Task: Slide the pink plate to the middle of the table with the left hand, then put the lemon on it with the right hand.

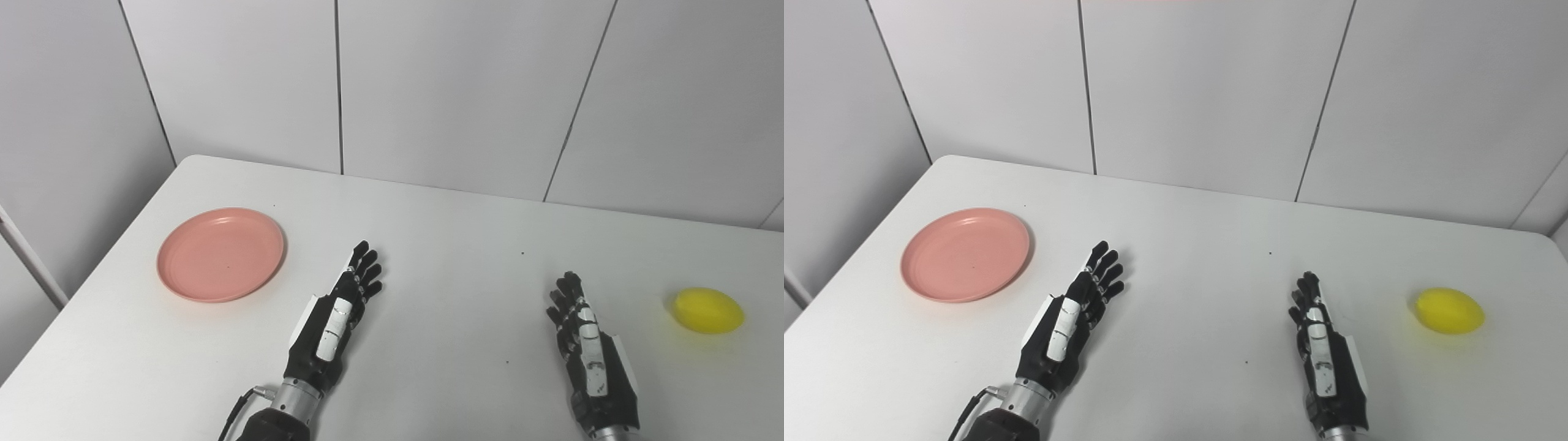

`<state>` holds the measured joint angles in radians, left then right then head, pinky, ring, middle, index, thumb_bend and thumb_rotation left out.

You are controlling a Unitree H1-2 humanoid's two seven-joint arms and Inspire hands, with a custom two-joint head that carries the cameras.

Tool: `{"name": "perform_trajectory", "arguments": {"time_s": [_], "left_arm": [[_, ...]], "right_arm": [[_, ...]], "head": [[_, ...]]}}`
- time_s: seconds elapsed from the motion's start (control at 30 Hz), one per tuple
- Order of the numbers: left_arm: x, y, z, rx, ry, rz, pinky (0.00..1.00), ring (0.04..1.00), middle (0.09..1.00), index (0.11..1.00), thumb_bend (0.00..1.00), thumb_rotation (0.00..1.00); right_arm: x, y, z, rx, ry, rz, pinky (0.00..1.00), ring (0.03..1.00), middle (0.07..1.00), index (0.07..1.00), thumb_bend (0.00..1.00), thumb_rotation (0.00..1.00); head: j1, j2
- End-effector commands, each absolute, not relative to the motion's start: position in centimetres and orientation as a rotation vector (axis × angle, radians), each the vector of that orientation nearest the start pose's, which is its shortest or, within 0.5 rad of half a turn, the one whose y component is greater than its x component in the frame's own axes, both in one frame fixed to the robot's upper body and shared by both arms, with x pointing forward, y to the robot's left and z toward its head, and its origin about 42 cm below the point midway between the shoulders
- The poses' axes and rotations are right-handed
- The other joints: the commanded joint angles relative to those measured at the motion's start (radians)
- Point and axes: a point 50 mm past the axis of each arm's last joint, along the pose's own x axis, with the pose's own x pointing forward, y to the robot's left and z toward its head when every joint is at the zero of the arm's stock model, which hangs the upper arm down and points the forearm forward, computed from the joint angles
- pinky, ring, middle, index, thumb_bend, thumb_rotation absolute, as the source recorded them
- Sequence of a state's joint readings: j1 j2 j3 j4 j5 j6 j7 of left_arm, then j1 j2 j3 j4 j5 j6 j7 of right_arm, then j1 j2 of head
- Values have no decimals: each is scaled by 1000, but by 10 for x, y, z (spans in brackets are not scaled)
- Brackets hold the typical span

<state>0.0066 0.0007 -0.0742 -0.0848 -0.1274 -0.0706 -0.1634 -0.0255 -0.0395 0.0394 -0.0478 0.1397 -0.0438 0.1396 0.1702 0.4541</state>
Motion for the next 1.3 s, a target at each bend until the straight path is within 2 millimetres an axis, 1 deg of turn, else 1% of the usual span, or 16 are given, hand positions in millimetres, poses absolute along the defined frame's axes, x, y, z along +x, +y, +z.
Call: {"name": "perform_trajectory", "arguments": {"time_s": [0.0, 0.17, 0.3, 0.43, 0.57, 0.73, 0.93, 1.13, 1.27], "left_arm": [[288, 186, 140, -93, -221, -231, 961, 968, 982, 975, 796, 912], [292, 188, 155, -85, -262, -241, 973, 970, 986, 982, 774, 922], [298, 193, 171, -86, -317, -244, 992, 974, 989, 982, 761, 928], [303, 197, 188, -57, -355, -225, 979, 964, 982, 976, 758, 953], [308, 204, 207, -39, -395, -215, 990, 972, 992, 988, 750, 973], [313, 216, 221, -16, -425, -194, 1000, 981, 998, 997, 740, 991], [320, 235, 233, 23, -458, -151, 1000, 986, 1000, 999, 724, 1000], [333, 265, 238, 32, -478, -87, 986, 979, 993, 988, 742, 991], [342, 283, 249, 53, -489, -39, 995, 983, 993, 988, 742, 998]], "right_arm": [[290, -205, 113, 93, -124, 186, 1000, 1000, 1000, 1000, 718, 1000], [290, -206, 112, 86, -120, 184, 1000, 1000, 1000, 1000, 713, 1000], [291, -207, 112, 88, -125, 186, 1000, 1000, 1000, 1000, 701, 1000], [291, -207, 112, 98, -124, 190, 1000, 1000, 1000, 1000, 693, 1000], [292, -207, 111, 94, -123, 188, 1000, 1000, 1000, 1000, 695, 1000], [292, -208, 111, 81, -119, 183, 1000, 1000, 1000, 1000, 696, 1000], [292, -208, 111, 88, -115, 188, 1000, 1000, 1000, 1000, 689, 1000], [292, -208, 111, 100, -117, 192, 1000, 1000, 1000, 1000, 680, 1000], [292, -209, 111, 106, -117, 197, 1000, 1000, 1000, 1000, 680, 1000]], "head": [[3, -1], [11, -4], [19, -7], [22, -10], [25, -13], [29, -15], [35, -19], [41, -24], [48, -27]]}}
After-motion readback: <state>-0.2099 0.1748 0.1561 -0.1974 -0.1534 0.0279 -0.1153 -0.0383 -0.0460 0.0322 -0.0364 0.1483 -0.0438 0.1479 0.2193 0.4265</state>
